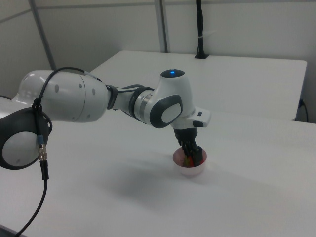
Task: Pick up strawberry from bowl
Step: 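Lower the gripper into the bowl and close on the red strawberry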
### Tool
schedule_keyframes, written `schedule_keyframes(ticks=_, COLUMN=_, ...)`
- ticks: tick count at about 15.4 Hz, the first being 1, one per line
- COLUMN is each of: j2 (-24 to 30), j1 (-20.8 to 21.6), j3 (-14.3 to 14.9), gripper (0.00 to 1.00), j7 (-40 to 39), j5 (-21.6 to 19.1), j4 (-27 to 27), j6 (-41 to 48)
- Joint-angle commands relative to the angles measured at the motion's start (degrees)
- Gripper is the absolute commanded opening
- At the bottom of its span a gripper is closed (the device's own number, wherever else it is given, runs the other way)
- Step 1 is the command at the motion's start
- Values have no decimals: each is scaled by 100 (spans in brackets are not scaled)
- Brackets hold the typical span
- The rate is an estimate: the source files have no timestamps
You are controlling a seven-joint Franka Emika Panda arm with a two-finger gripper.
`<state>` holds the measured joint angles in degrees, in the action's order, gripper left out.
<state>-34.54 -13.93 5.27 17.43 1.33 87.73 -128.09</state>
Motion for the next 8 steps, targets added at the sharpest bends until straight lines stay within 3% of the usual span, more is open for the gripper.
schedule_keyframes(ticks=1, j2=70, j1=13, j3=1, gripper=55, j7=-100, j5=69, j4=148, j6=-172)
schedule_keyframes(ticks=4, j2=87, j1=-13, j3=9, gripper=45, j7=-170, j5=69, j4=174, j6=-163)
schedule_keyframes(ticks=8, j2=201, j1=-22, j3=9, gripper=43, j7=-223, j5=69, j4=139, j6=-93)
